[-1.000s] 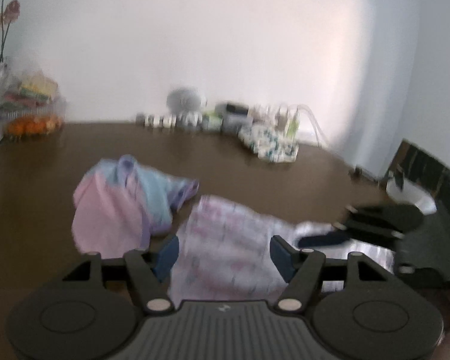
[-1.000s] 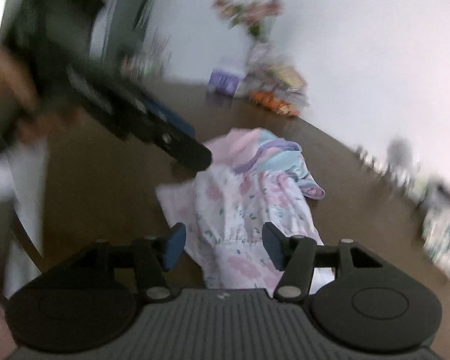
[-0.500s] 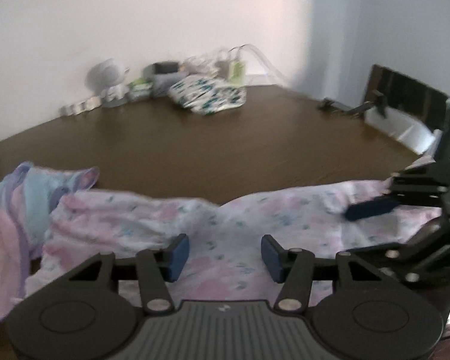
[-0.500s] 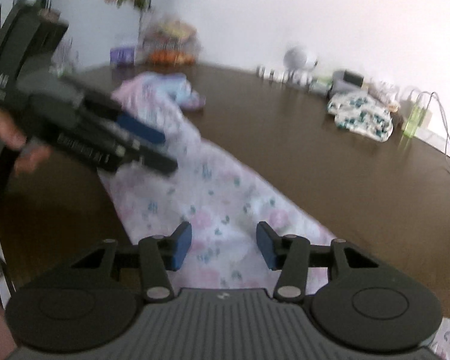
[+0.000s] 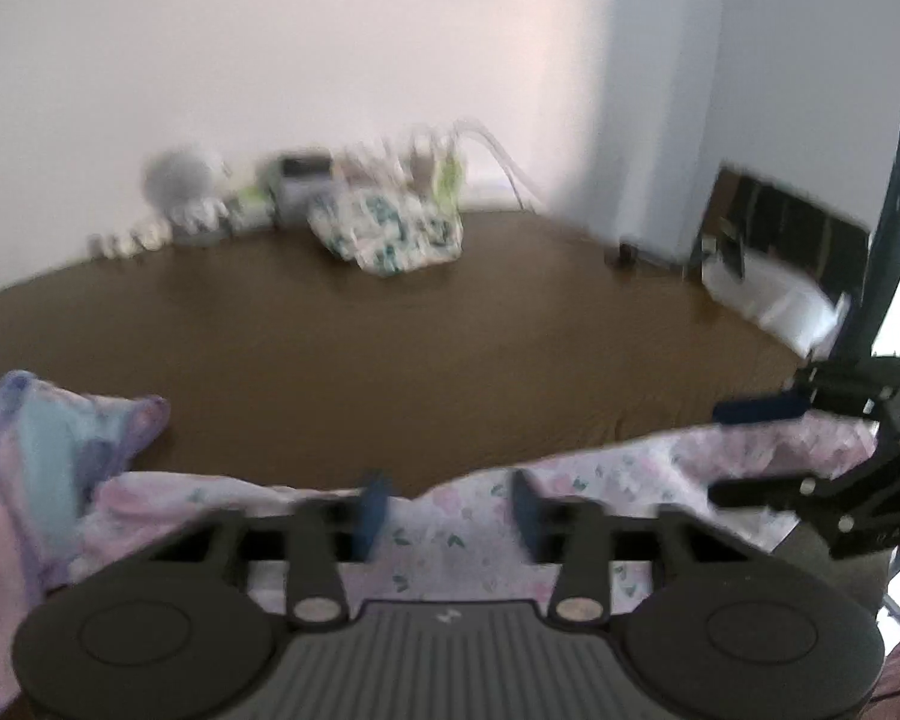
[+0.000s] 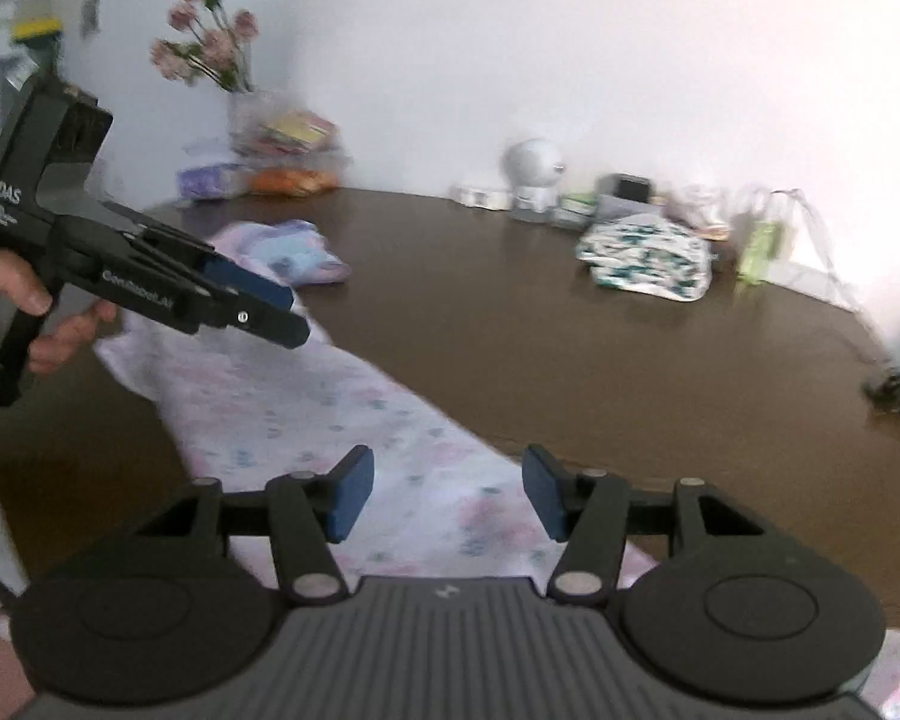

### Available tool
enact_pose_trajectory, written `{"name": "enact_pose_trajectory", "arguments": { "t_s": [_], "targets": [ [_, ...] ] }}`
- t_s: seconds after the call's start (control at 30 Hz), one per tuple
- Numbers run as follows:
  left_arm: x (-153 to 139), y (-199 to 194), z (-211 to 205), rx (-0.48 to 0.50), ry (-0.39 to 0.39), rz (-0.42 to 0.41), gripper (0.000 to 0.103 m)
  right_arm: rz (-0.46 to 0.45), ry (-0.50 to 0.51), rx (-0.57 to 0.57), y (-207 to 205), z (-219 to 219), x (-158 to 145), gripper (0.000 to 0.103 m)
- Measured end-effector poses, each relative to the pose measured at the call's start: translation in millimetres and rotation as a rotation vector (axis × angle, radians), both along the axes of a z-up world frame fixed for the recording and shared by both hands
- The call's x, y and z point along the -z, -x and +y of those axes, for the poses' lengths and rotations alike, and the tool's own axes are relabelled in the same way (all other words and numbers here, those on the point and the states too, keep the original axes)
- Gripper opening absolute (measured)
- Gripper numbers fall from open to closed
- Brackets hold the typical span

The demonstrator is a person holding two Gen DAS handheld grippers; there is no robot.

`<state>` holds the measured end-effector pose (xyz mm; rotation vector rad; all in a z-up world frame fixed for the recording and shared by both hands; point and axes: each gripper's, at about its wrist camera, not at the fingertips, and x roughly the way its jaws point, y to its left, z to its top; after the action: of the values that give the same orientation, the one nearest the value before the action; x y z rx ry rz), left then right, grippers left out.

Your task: Fold clothes

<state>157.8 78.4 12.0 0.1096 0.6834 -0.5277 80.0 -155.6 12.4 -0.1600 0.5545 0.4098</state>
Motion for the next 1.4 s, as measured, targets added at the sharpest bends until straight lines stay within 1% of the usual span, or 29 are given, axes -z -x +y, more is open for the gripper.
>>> {"name": "enact_pose_trajectory", "arguments": {
  "t_s": [0.03, 0.1, 0.13, 0.2, 0.3, 0.47, 0.5, 0.53, 0.57, 0.6, 0.63, 0.67, 0.73, 0.77, 0.8, 0.83, 0.9, 0.97, 1.07, 1.2, 1.37, 1.4],
  "targets": [
    [4.7, -5.2, -1.0, -0.019, -0.017, 0.013, 0.007, 0.018, 0.026, 0.031, -3.8, -0.5, 4.0, 0.056],
    [14.2, -14.7, -2.0, -0.065, -0.05, 0.038, 0.007, 0.054, 0.072, 0.084, -7.0, -3.1, 13.1, 0.056],
    [18.0, -15.9, 2.9, -0.09, -0.033, 0.044, 0.007, 0.067, 0.078, 0.096, -6.7, -5.7, 17.2, 0.056],
    [25.4, -17.6, 14.0, -0.141, 0.006, 0.057, 0.01, 0.088, 0.053, 0.11, -3.8, -14.0, 23.8, 0.056],
    [31.0, -16.1, 27.1, -0.21, 0.063, 0.073, 0.009, 0.1, 0.011, 0.115, -1.5, -28.0, 26.4, 0.059],
    [32.4, 3.8, 37.4, -0.265, 0.114, 0.06, 0.009, 0.102, -0.004, 0.077, -6.7, -42.5, 28.1, 0.06],
    [32.2, 8.5, 39.6, -0.274, 0.124, 0.058, 0.011, 0.102, -0.005, 0.067, -8.1, -44.5, 28.4, 0.061],
    [29.8, 11.4, 40.5, -0.272, 0.138, 0.07, 0.016, 0.099, -0.01, 0.06, -8.0, -44.9, 25.9, 0.061],
    [23.7, 16.7, 42.2, -0.265, 0.155, 0.059, 0.029, 0.068, -0.035, 0.047, -1.8, -48.3, 19.6, 0.061],
    [17.1, 22.2, 44.0, -0.257, 0.173, 0.047, 0.041, 0.037, -0.059, 0.035, 4.4, -52.0, 13.3, 0.061],
    [10.6, 27.7, 45.8, -0.25, 0.191, 0.034, 0.043, 0.004, -0.08, 0.036, 10.7, -57.8, 6.3, 0.061],
    [4.1, 33.3, 47.6, -0.242, 0.208, 0.022, 0.043, -0.025, -0.086, 0.059, 17.8, -65.1, -0.5, 0.061],
    [-4.9, 43.4, 51.6, -0.248, 0.188, -0.03, 0.041, -0.069, -0.083, 0.126, 29.7, -80.6, -10.2, 0.061],
    [-5.4, 45.7, 53.6, -0.252, 0.163, -0.043, 0.037, -0.072, -0.07, 0.172, 31.8, -89.5, -9.3, 0.061],
    [-5.6, 47.7, 55.6, -0.256, 0.136, -0.054, 0.024, -0.075, -0.057, 0.218, 33.5, -98.0, -8.1, 0.061],
    [-3.0, 47.7, 57.3, -0.264, 0.114, -0.053, 0.018, -0.065, -0.039, 0.252, 31.5, -103.2, -3.4, 0.06],
    [7.8, 45.3, 63.3, -0.309, 0.086, -0.029, 0.018, -0.04, 0.003, 0.309, 26.4, -110.4, 6.9, 0.058],
    [19.8, 41.9, 70.0, -0.361, 0.062, 0.005, 0.018, 0.009, 0.048, 0.331, 19.7, -113.5, 20.7, 0.056],
    [32.9, 45.5, 81.1, -0.405, 0.097, 0.016, 0.017, 0.038, 0.017, 0.334, 12.9, -123.7, 34.0, 0.057],
    [34.8, 48.5, 81.7, -0.456, 0.125, 0.011, 0.016, 0.041, -0.026, 0.322, 6.2, -139.3, 39.2, 0.067],
    [33.4, 52.4, 70.4, -0.47, 0.087, -0.005, 0.016, 0.053, -0.035, 0.286, 4.7, -146.4, 36.6, 0.068],
    [31.9, 52.7, 70.4, -0.471, 0.092, -0.001, 0.02, 0.056, -0.038, 0.282, 4.2, -147.4, 36.0, 0.069]
  ]
}}
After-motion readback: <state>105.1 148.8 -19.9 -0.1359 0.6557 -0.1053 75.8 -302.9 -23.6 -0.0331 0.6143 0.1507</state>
